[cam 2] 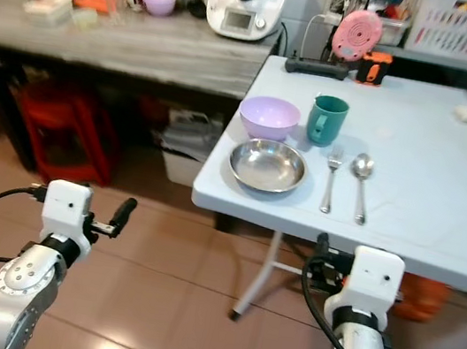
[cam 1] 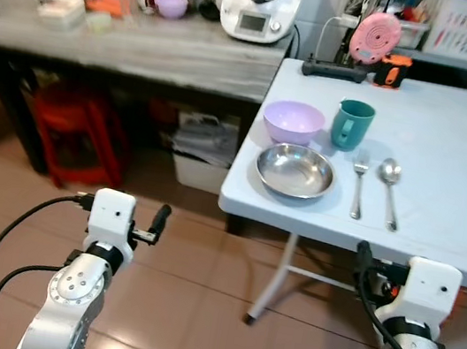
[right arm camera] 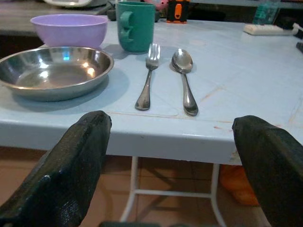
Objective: Setting the table
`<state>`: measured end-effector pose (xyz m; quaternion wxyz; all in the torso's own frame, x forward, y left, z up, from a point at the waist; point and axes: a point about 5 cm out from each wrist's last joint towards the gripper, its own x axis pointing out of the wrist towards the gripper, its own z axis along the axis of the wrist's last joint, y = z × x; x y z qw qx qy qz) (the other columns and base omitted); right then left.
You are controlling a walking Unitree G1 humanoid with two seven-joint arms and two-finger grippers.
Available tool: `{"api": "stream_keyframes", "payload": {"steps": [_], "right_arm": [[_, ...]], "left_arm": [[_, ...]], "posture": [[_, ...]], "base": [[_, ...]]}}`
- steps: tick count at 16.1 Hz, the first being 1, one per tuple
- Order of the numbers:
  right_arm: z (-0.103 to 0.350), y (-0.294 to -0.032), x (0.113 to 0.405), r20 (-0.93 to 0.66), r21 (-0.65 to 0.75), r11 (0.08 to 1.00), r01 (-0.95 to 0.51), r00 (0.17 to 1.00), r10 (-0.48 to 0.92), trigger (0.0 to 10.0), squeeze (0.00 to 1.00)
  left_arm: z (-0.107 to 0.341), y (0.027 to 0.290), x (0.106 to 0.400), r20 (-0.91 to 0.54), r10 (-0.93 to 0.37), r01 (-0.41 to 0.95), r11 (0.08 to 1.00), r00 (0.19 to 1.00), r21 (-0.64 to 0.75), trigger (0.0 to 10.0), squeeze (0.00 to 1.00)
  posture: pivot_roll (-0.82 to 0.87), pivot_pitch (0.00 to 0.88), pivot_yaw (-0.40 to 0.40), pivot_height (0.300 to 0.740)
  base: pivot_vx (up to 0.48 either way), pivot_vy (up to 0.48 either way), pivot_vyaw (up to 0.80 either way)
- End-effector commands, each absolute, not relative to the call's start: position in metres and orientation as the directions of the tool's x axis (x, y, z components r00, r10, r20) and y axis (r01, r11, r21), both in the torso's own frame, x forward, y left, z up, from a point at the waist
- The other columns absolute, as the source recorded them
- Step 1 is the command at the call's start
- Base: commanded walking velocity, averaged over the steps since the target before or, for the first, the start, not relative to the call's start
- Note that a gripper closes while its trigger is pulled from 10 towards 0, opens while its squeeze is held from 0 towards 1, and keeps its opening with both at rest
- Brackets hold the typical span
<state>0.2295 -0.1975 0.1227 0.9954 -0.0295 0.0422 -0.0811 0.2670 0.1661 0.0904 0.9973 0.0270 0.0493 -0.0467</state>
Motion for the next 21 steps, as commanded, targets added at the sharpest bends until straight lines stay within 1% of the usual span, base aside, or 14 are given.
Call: {"api": "stream_keyframes", "payload": {"steps": [1, 2, 3, 6, 7, 12, 13, 18, 21], "right_arm": [[0.121, -0.192, 0.232, -0.098, -0.056, 0.990, 0.127, 0.986, -0.132, 10.0, 0.00], [0.121, -0.191, 0.235, -0.109, -0.062, 0.993, 0.102, 0.988, -0.108, 10.0, 0.00], [0.120, -0.191, 0.235, -0.112, -0.061, 0.993, 0.100, 0.988, -0.107, 10.0, 0.00], [0.122, -0.192, 0.241, -0.100, -0.061, 0.993, 0.104, 0.989, -0.110, 10.0, 0.00], [0.122, -0.192, 0.241, -0.097, -0.059, 0.993, 0.106, 0.989, -0.112, 10.0, 0.00], [0.123, -0.191, 0.242, -0.098, -0.057, 0.993, 0.106, 0.989, -0.111, 10.0, 0.00], [0.127, -0.189, 0.244, -0.053, -0.059, 0.991, 0.116, 0.991, -0.119, 10.0, 0.00], [0.127, -0.193, 0.251, -0.031, -0.062, 0.990, 0.130, 0.991, -0.132, 10.0, 0.00], [0.128, -0.195, 0.251, -0.033, -0.063, 0.988, 0.141, 0.989, -0.143, 10.0, 0.00]], "left_arm": [[0.092, 0.171, 0.266, -0.091, -0.055, 0.060, 0.997, 0.994, 0.046, 10.0, 0.00], [0.089, 0.171, 0.262, -0.094, -0.041, 0.042, 0.999, 0.995, 0.016, 10.0, 0.00], [0.088, 0.170, 0.261, -0.094, -0.042, 0.043, 0.999, 0.995, 0.006, 10.0, 0.00], [0.090, 0.170, 0.261, -0.070, -0.024, 0.026, 0.999, 0.997, 0.037, 10.0, 0.00], [0.091, 0.171, 0.262, -0.067, -0.024, 0.027, 0.999, 0.997, 0.040, 10.0, 0.00], [0.091, 0.171, 0.262, -0.067, -0.023, 0.026, 0.999, 0.998, 0.040, 10.0, 0.00], [0.104, 0.168, 0.274, -0.023, -0.076, 0.077, 0.997, 0.997, 0.031, 10.0, 0.00], [0.099, 0.160, 0.270, -0.036, -0.085, 0.086, 0.996, 0.996, 0.015, 10.0, 0.00], [0.099, 0.153, 0.273, -0.037, -0.097, 0.097, 0.995, 0.995, 0.002, 10.0, 0.00]], "posture": [[-0.04, 0.044, -0.036, 0.740], [-0.04, 0.049, -0.055, 0.740], [-0.04, 0.049, -0.055, 0.740], [-0.03, 0.048, -0.041, 0.740], [-0.04, 0.045, -0.025, 0.740], [-0.04, 0.045, -0.025, 0.740], [-0.05, 0.038, 0.051, 0.740], [-0.05, 0.025, 0.067, 0.740], [-0.05, 0.024, 0.042, 0.740]], "base": [[0.000, 0.000, 0.00], [0.000, 0.000, 0.00], [0.000, 0.000, 0.00], [0.000, 0.000, 0.00], [0.000, 0.000, 0.00], [0.000, 0.000, 0.00], [0.000, 0.000, 0.00], [0.000, 0.000, 0.00], [0.000, 0.000, 0.00]]}}
